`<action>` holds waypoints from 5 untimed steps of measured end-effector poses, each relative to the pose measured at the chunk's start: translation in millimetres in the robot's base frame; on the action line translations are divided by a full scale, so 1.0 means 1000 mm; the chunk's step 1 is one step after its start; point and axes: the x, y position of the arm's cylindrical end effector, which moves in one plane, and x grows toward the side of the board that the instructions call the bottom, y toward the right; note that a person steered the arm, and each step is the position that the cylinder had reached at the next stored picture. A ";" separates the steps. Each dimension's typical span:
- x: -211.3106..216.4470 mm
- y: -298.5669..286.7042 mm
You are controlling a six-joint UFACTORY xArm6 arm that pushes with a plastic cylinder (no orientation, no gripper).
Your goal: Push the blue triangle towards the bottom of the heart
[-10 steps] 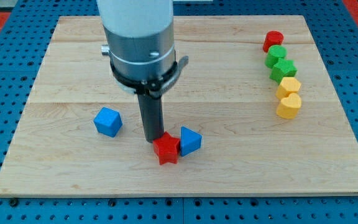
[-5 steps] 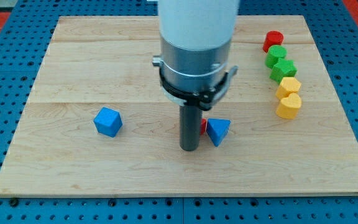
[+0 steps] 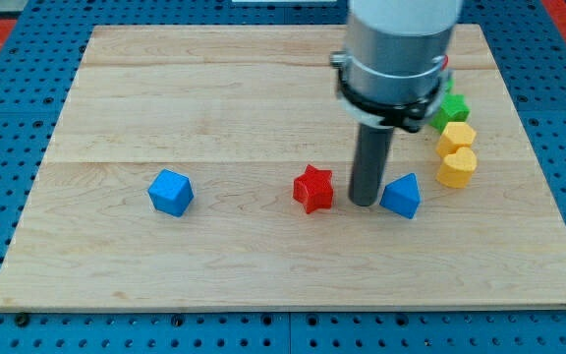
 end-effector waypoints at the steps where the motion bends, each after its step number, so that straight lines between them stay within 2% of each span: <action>1: 0.001 0.033; 3: 0.003 0.038; 5: 0.023 0.073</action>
